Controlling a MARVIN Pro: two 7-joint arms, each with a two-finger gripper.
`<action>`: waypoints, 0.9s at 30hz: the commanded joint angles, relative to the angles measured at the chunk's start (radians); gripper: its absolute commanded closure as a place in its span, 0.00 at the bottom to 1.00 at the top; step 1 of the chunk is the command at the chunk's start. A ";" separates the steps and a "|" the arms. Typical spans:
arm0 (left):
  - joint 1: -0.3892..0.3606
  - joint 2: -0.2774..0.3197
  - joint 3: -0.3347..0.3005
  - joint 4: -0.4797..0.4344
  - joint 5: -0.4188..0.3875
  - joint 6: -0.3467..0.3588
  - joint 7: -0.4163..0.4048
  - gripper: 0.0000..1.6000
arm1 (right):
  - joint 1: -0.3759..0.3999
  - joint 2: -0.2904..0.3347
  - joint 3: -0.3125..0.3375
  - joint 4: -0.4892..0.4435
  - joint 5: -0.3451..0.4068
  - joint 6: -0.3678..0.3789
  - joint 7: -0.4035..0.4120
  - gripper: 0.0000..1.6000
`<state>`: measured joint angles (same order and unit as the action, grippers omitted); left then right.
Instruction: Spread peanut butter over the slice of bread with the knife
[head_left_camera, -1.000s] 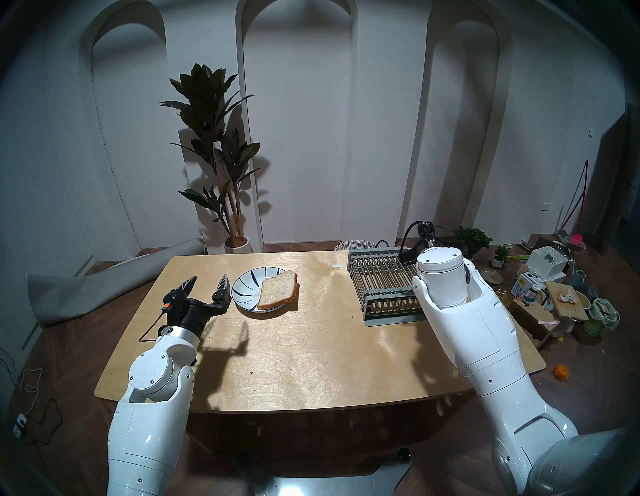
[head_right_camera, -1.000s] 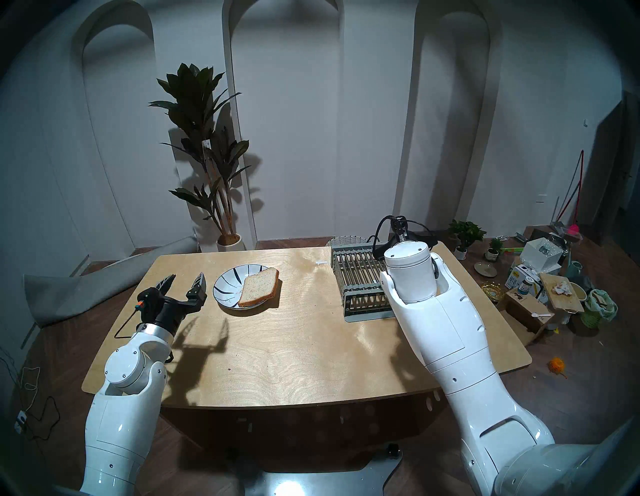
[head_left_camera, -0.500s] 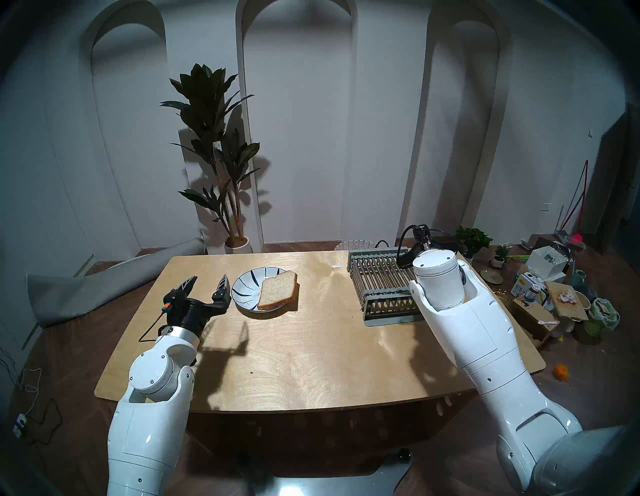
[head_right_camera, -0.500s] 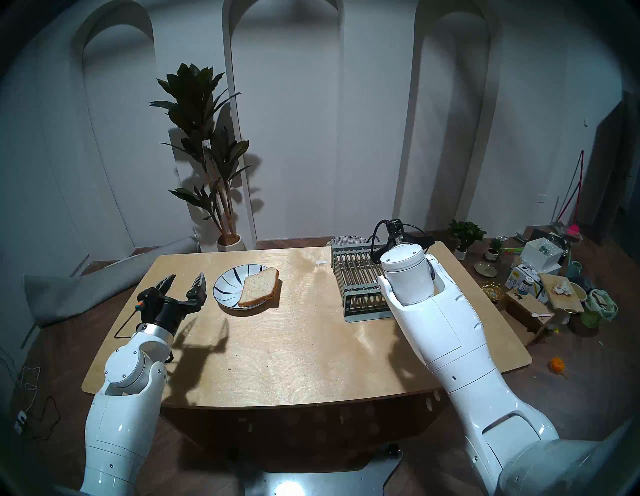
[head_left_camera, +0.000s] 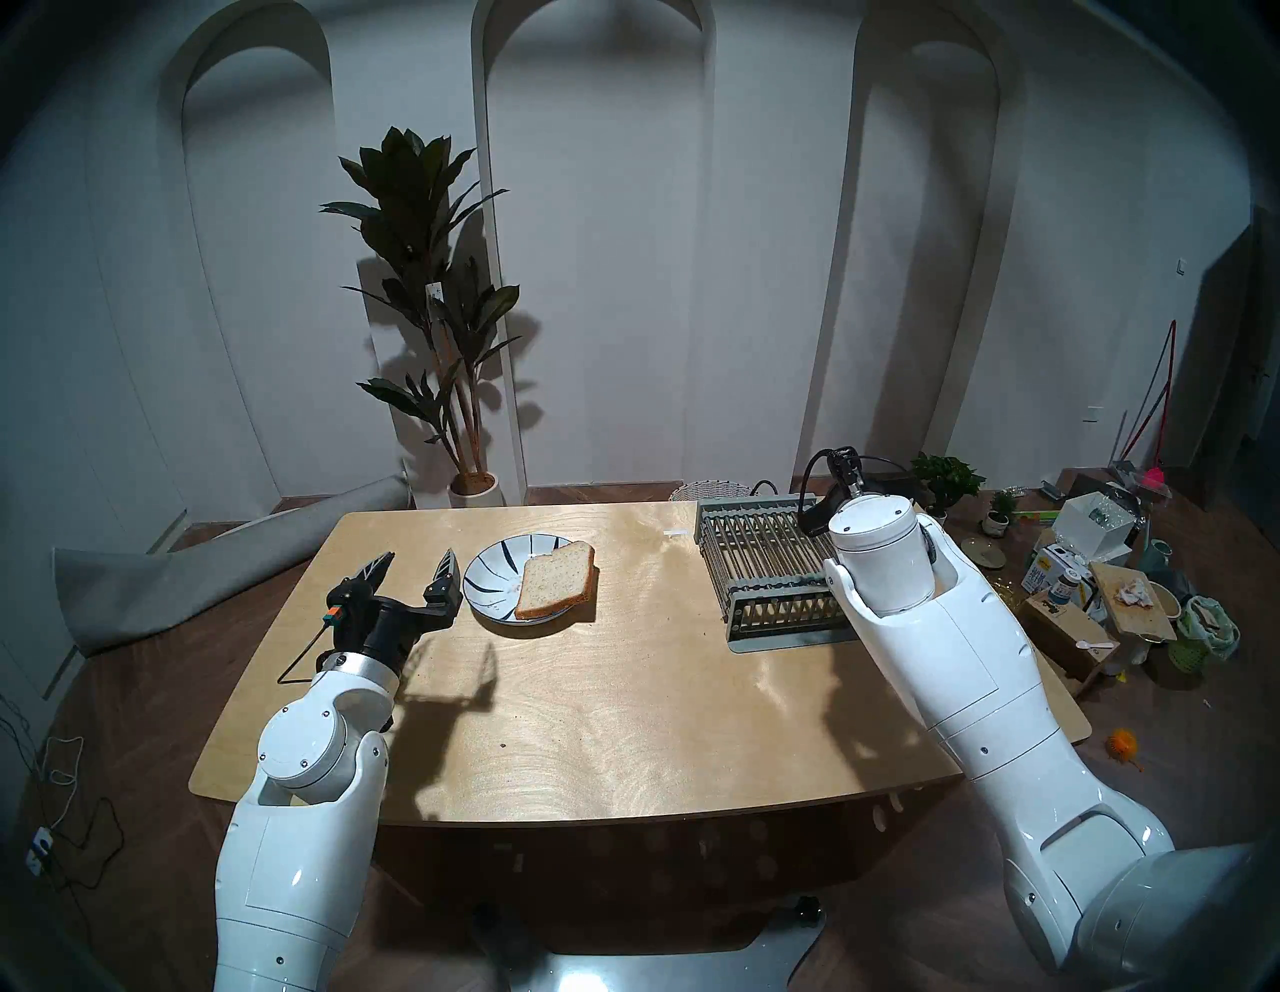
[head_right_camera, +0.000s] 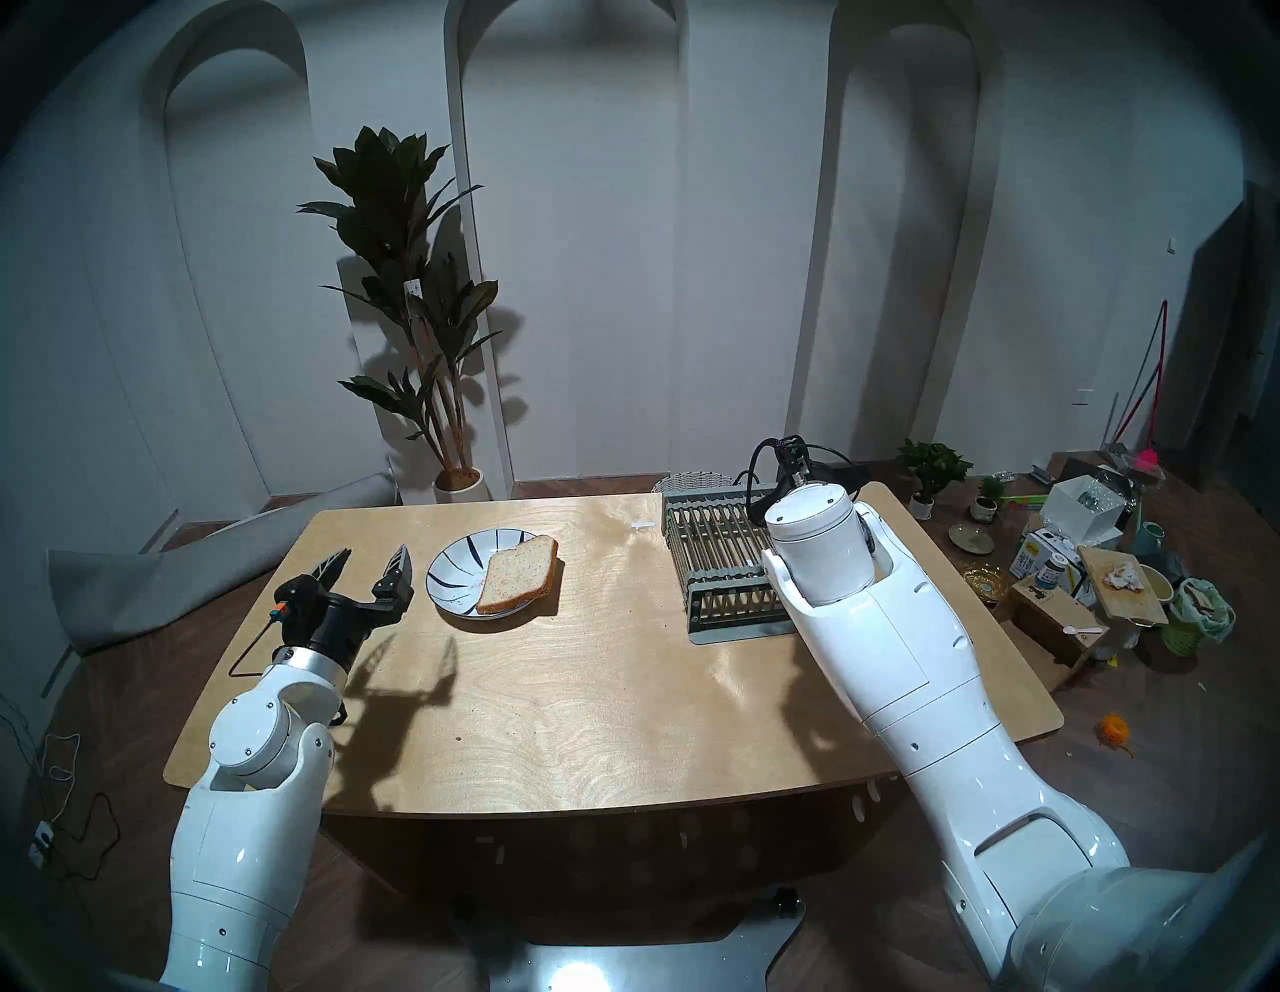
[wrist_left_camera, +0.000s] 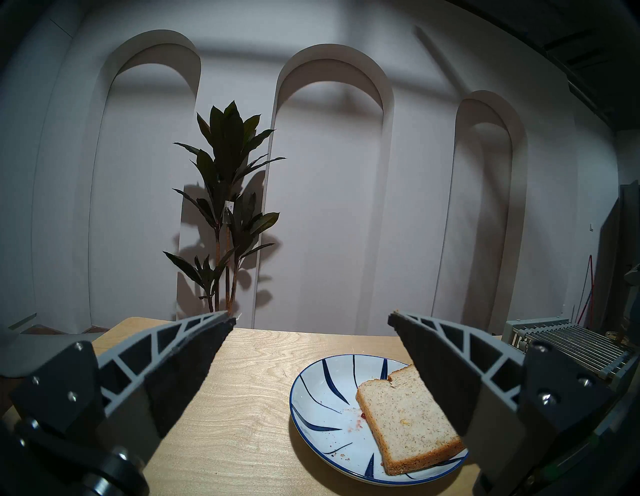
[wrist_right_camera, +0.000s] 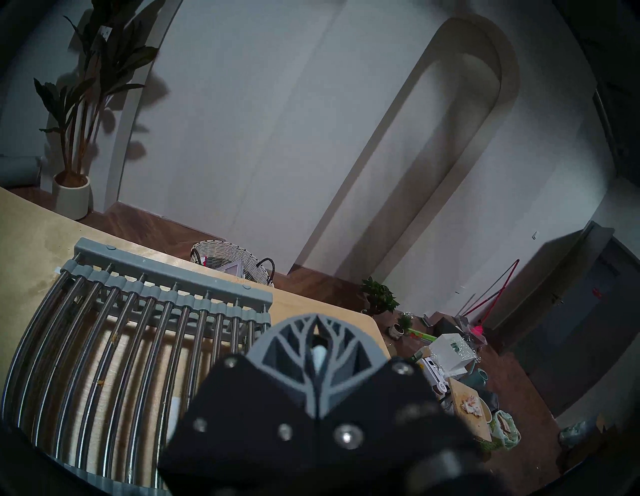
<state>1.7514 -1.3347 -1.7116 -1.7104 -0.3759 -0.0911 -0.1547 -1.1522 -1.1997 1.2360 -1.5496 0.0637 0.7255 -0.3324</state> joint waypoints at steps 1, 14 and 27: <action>-0.009 0.001 0.000 -0.023 -0.001 -0.003 -0.001 0.00 | 0.026 0.017 0.011 -0.001 -0.010 -0.007 -0.003 1.00; -0.009 0.001 0.000 -0.022 -0.001 -0.003 -0.001 0.00 | 0.046 0.063 -0.007 0.007 -0.031 -0.018 0.027 1.00; -0.009 0.001 0.000 -0.022 -0.001 -0.003 -0.001 0.00 | 0.076 0.099 -0.042 0.027 -0.072 -0.056 0.057 1.00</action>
<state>1.7514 -1.3347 -1.7112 -1.7104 -0.3759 -0.0912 -0.1547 -1.1129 -1.1265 1.1963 -1.5122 0.0178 0.6954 -0.2702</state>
